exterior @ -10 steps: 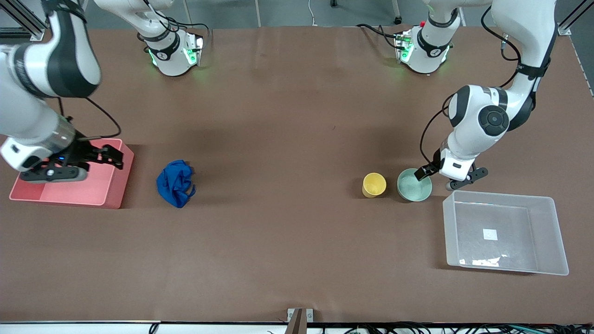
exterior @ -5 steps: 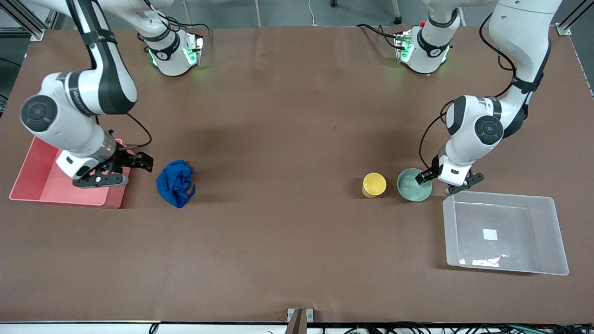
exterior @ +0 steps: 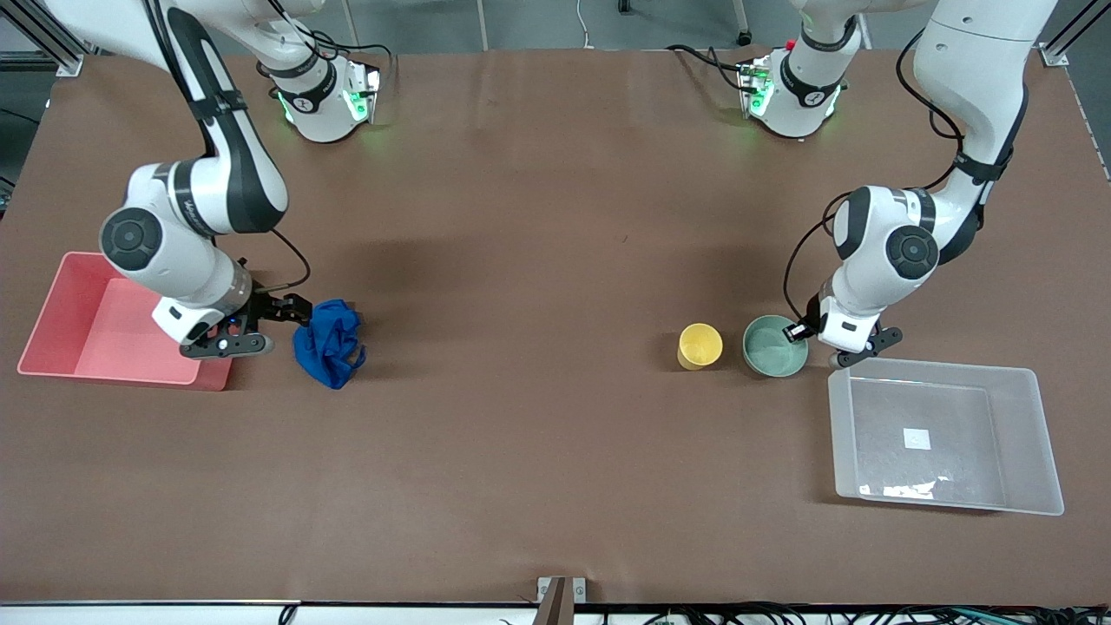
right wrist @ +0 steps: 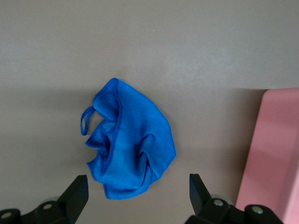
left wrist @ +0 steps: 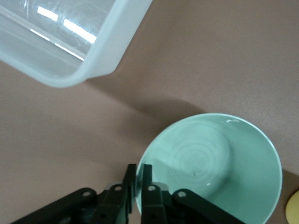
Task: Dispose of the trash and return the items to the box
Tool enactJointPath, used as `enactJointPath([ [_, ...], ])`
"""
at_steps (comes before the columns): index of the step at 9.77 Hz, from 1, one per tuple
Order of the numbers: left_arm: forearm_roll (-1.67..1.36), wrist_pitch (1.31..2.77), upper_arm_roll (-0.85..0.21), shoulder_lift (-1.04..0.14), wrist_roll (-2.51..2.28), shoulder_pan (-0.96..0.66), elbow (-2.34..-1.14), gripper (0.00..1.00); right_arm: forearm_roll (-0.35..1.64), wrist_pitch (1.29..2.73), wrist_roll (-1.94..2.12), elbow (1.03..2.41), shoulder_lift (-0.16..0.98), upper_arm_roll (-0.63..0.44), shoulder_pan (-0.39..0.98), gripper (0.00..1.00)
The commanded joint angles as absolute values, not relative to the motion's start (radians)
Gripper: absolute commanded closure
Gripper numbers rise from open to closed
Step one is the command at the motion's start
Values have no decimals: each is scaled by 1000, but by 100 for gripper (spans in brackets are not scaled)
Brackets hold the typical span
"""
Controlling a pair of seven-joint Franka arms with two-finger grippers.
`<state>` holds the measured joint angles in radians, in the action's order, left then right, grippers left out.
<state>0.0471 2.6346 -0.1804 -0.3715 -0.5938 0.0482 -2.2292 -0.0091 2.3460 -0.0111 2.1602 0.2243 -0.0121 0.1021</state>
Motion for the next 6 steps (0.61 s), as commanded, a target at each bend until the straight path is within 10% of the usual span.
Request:
enactJointPath([
  [1, 71, 2628, -186, -384, -617, 51, -2188, 100, 0, 2408, -25, 2177, 270, -14, 106, 5],
  [6, 72, 2246, -187, -360, -595, 57, -1811, 100, 0, 2484, -25, 2183, 370, -14, 126, 5],
])
